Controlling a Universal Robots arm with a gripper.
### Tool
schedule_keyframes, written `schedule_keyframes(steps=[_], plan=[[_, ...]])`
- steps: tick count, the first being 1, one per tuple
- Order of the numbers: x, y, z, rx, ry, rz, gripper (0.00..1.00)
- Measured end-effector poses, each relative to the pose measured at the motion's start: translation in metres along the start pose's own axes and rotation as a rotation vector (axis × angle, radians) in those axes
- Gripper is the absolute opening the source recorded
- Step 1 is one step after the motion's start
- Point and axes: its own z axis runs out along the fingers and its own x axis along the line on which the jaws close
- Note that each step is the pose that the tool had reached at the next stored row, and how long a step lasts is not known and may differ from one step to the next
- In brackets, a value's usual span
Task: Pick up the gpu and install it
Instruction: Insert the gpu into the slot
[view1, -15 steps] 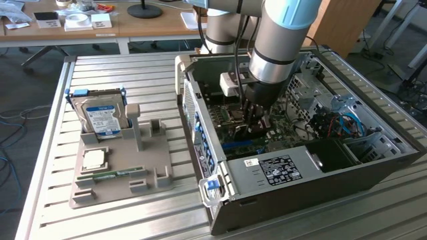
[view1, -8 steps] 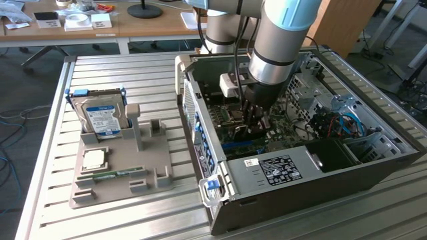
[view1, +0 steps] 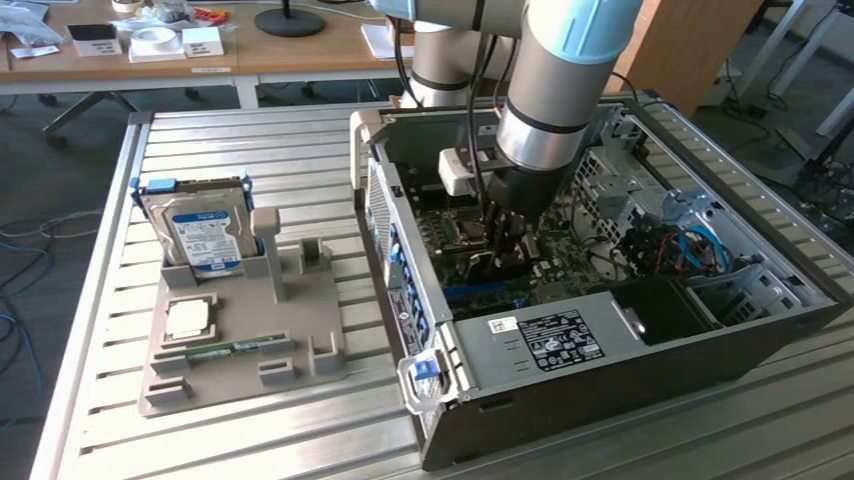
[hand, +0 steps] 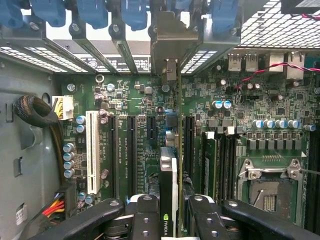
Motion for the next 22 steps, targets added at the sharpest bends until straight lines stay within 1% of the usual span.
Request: schedule_keyframes(steps=[6,13,22], plan=[[0.0014,0.0006,0.0007,-0.0001,0.0003,0.0,0.27],[0.0014,0.0012,0.0037,0.0001,0.0,0.0,0.27],[0.0014,0.0016,0.0038,0.0,0.0001,0.0,0.27]])
